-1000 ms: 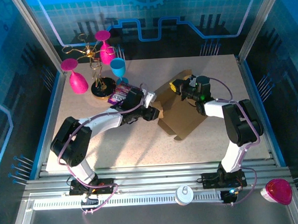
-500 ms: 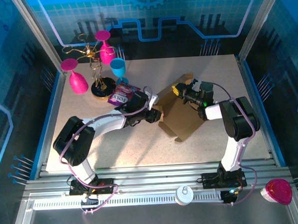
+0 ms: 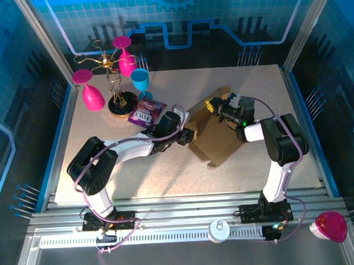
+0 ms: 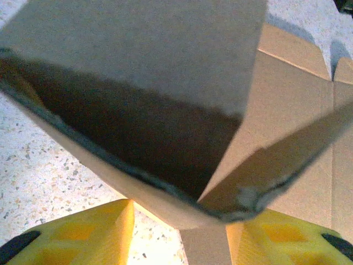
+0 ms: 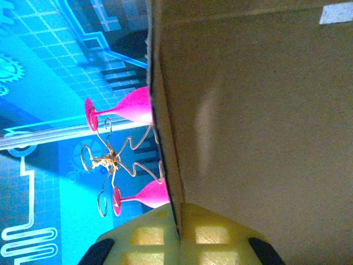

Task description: Fold the paper box

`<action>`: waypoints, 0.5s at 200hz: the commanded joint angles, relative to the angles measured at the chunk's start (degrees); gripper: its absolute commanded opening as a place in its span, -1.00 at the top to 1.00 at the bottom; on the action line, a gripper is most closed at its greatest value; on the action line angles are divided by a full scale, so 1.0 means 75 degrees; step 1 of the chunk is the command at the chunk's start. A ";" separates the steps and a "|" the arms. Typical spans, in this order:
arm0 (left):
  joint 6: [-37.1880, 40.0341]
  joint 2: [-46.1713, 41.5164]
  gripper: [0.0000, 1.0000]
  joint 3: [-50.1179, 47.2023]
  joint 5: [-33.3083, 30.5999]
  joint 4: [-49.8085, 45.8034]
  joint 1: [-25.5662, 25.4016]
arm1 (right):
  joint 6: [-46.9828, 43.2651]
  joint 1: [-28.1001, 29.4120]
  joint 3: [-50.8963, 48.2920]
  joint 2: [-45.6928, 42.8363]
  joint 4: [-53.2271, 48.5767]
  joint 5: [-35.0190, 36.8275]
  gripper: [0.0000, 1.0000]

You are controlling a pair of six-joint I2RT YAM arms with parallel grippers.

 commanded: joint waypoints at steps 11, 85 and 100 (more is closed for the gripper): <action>-0.0299 0.0242 0.04 -0.0082 -0.1154 0.1075 -0.0238 | 0.0058 -0.0033 -0.0066 0.0055 0.0152 -0.0197 1.00; -0.0385 0.0566 0.13 -0.0067 -0.2581 0.1704 -0.0451 | 0.0128 -0.0030 -0.0005 0.0037 0.0161 -0.0138 1.00; -0.0382 0.0617 0.14 -0.0056 -0.2692 0.1835 -0.0459 | 0.0092 -0.0031 0.0027 -0.0012 -0.0007 -0.0095 1.00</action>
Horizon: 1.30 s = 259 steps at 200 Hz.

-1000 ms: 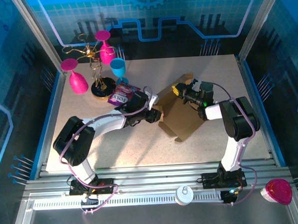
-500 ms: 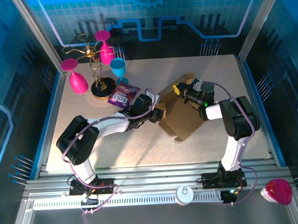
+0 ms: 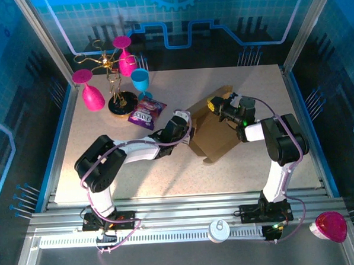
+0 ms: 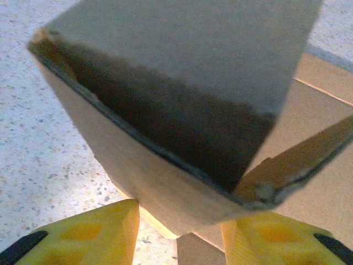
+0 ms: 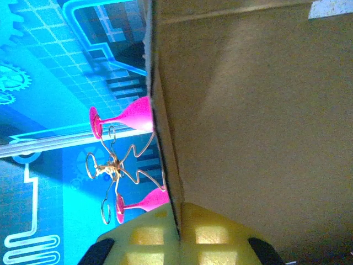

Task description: Fold the paper box

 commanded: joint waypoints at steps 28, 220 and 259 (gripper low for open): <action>-0.0206 0.0191 0.21 0.0023 -0.0868 0.1065 -0.0045 | -0.0003 0.0022 0.0126 -0.0016 -0.0245 -0.0221 1.00; -0.0153 0.1286 0.43 0.1215 -0.2149 0.1069 -0.0018 | 0.0085 0.0295 0.0394 0.0018 -0.0900 0.0114 1.00; -0.0444 0.1350 0.67 0.1579 -0.2296 0.0447 0.0040 | 0.0194 0.0293 0.0527 0.0031 -0.0986 0.0126 1.00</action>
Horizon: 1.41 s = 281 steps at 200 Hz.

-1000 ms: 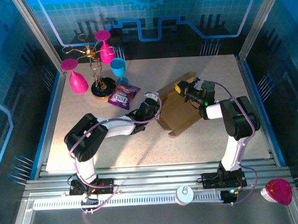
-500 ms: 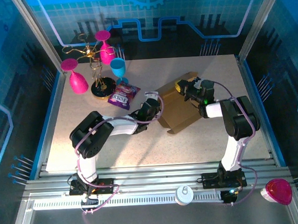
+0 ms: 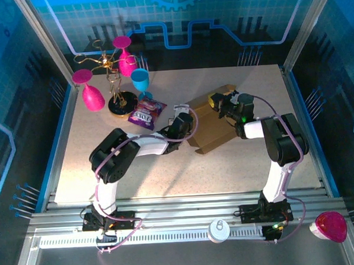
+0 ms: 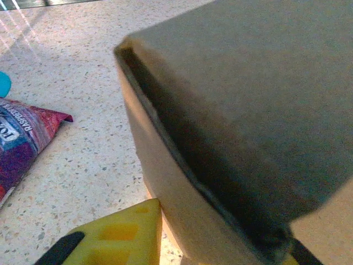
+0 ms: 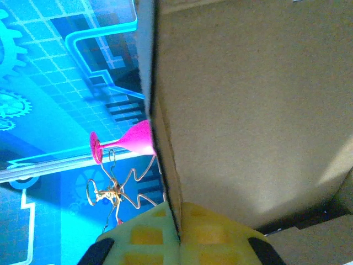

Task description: Fold the paper box

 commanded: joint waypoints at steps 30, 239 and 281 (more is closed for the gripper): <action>-0.0531 0.0122 0.97 0.0694 -0.0293 -0.0583 0.0055 | 0.0243 0.0238 0.0097 -0.0037 -0.0425 -0.0449 1.00; -0.1303 -0.1133 1.00 0.1970 0.1615 -0.5522 0.0884 | -0.2642 -0.0910 0.0801 -0.4576 -0.7687 0.1432 -0.29; -0.1452 -0.1269 1.00 0.2841 0.2296 -0.6982 0.1098 | -0.3985 -0.0822 0.1914 -0.5027 -1.0307 0.2078 -0.13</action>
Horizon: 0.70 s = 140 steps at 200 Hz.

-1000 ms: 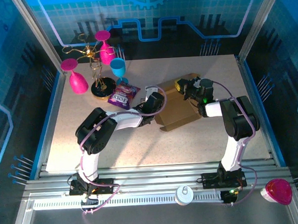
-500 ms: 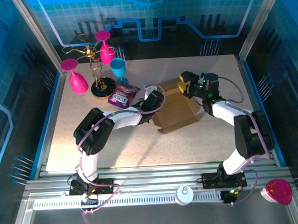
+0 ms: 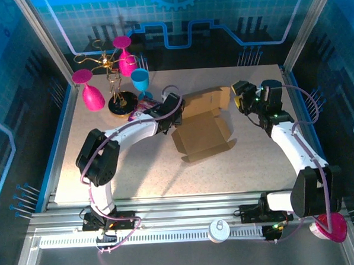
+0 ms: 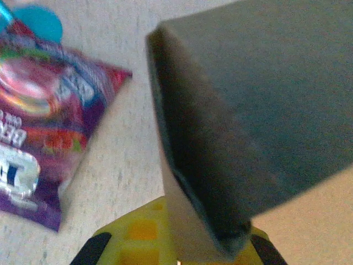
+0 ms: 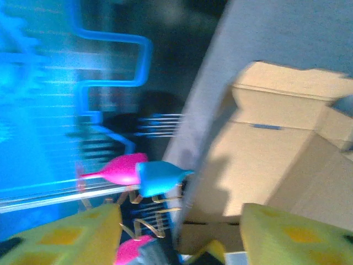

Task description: Fold the paper box

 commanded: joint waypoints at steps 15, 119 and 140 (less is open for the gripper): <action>-0.0351 -0.0364 1.00 0.1223 0.1059 -0.2132 0.0206 | -0.1674 0.0085 0.1475 -0.0497 -0.3268 0.0919 -0.14; -0.0674 -0.0137 1.00 0.3208 0.2421 -0.5046 0.0326 | -0.2787 0.0422 0.3884 -0.0144 -0.6044 0.1428 -0.16; -0.0653 -0.0210 1.00 0.3273 0.2412 -0.5307 0.0315 | -0.2688 0.0584 0.4563 0.0424 -0.6621 0.1302 -0.09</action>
